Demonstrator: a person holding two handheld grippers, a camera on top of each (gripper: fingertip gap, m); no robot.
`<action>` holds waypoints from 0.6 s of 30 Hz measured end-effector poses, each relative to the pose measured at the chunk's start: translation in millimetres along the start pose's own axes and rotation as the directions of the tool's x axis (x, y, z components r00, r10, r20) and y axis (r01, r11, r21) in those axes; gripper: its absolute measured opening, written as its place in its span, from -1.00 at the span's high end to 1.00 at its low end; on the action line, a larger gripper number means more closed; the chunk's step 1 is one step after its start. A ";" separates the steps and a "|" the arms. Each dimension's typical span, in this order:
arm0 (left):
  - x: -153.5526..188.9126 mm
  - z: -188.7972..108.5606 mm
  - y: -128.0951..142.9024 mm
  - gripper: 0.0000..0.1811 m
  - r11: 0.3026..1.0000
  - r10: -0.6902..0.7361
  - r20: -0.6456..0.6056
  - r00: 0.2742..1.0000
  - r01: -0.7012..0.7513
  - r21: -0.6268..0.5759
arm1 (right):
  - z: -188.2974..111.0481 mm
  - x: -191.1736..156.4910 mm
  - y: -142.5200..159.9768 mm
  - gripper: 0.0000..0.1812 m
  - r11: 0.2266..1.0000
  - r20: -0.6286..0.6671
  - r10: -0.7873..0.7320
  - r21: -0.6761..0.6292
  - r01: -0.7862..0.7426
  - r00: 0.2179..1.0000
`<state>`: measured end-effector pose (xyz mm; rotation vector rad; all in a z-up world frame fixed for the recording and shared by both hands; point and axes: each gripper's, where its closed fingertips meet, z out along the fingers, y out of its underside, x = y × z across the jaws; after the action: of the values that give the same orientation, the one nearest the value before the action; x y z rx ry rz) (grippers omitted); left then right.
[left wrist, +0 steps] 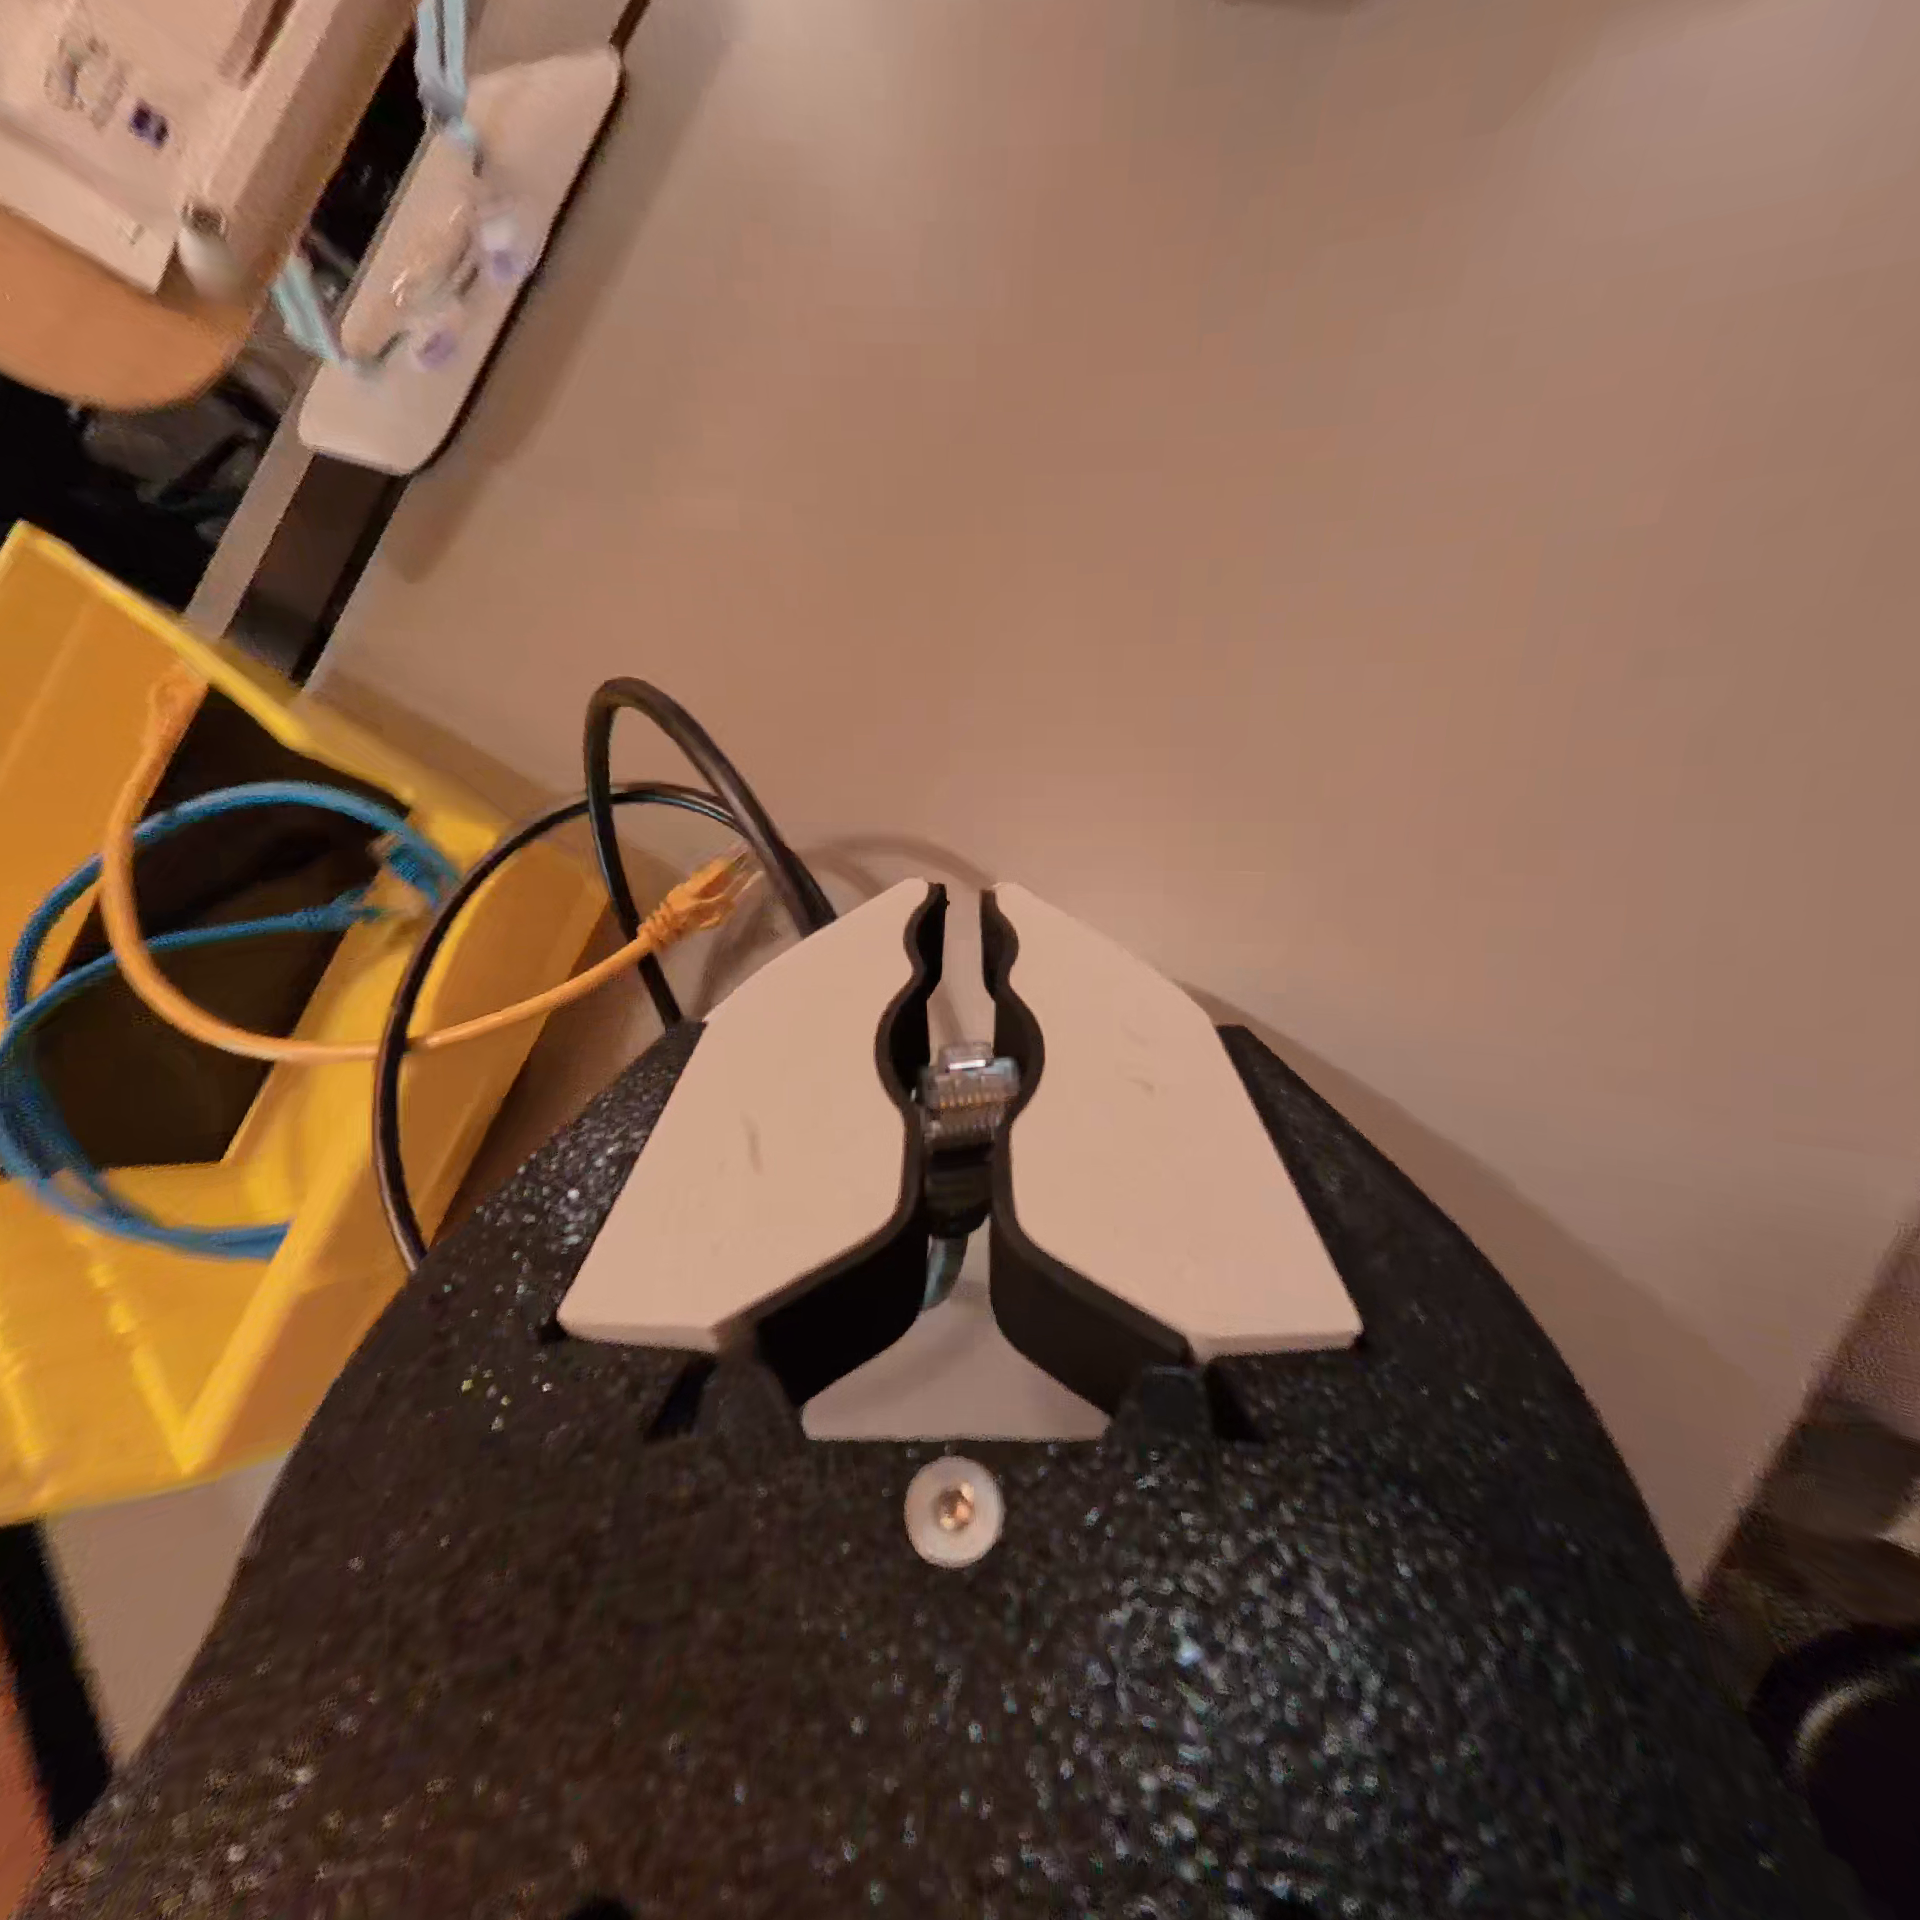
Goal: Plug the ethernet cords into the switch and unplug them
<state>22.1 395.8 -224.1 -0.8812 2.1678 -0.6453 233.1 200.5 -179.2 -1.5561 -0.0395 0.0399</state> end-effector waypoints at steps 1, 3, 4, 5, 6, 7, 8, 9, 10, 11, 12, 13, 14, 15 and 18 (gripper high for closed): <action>7.0 -2.6 -10.2 0.88 0.999 -0.023 -0.050 0.999 0.024 0.035 | 0.1 -0.1 0.1 0.30 1.000 0.000 -0.001 -0.001 0.001 1.000; 11.4 -10.4 -32.9 0.80 0.988 -0.092 -0.121 0.988 0.106 0.115 | -0.3 -0.2 -0.4 0.30 1.000 0.002 0.001 0.003 -0.001 1.000; 5.8 -15.0 -43.6 0.71 0.975 -0.132 -0.121 0.984 0.150 0.161 | -0.5 0.0 -0.5 0.30 1.000 0.002 0.002 0.005 -0.002 1.000; -2.0 -20.0 -54.0 0.60 0.956 -0.175 -0.120 0.977 0.198 0.215 | -0.5 0.2 -0.7 0.30 1.000 0.002 0.005 0.006 -0.005 1.000; -9.6 -26.0 -63.8 0.55 0.929 -0.219 -0.139 0.966 0.250 0.273 | -0.5 0.2 -0.7 0.30 1.000 0.004 0.006 0.006 -0.006 1.000; -22.0 -31.5 -71.4 0.54 0.890 -0.281 -0.145 0.949 0.314 0.330 | -0.5 0.2 -0.6 0.30 1.000 0.004 0.006 0.005 -0.006 1.000; -43.9 -34.3 -72.0 0.56 0.844 -0.379 -0.104 0.920 0.389 0.368 | -0.3 -0.1 -0.5 0.30 1.000 0.005 0.005 0.004 -0.005 1.000; -74.4 -33.2 -60.6 0.57 0.794 -0.515 -0.007 0.857 0.480 0.374 | -0.2 -0.3 -0.4 0.30 1.000 0.006 0.004 0.003 -0.004 1.000; -105.8 -29.8 -35.3 0.58 0.736 -0.651 0.128 0.748 0.581 0.348 | 0.0 -0.6 -0.2 0.30 1.000 0.006 0.002 0.002 -0.002 1.000; -130.9 -26.3 -1.3 0.58 0.665 -0.747 0.268 0.609 0.681 0.306 | 0.3 -0.8 0.2 0.30 1.000 0.008 0.002 -0.001 -0.002 1.000; -146.0 -20.8 25.9 0.60 0.592 -0.798 0.341 0.498 0.755 0.283 | 0.6 -1.2 0.4 0.30 1.000 0.009 0.000 -0.004 0.000 1.000; -154.0 -11.0 41.2 0.60 0.523 -0.839 0.333 0.430 0.808 0.273 | 0.8 -1.5 0.7 0.30 1.000 0.010 -0.001 -0.006 0.001 1.000; -159.9 -0.5 50.8 0.59 0.456 -0.874 0.308 0.375 0.852 0.258 | 0.9 -1.7 0.8 0.30 1.000 0.011 -0.003 -0.007 0.003 1.000; -166.2 8.8 56.4 0.58 0.413 -0.894 0.290 0.341 0.877 0.244 | 0.8 -1.9 0.6 0.30 1.000 0.011 -0.004 -0.005 0.004 1.000; -187.2 30.9 66.4 0.54 0.396 -0.895 0.304 0.326 0.895 0.204 | -0.1 -1.4 -0.3 0.30 1.000 0.010 -0.001 0.002 0.001 1.000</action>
<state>117.4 572.2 -209.3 -2.0762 1.1378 -0.8779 231.7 200.3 -178.9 -1.5536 -0.0481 0.0474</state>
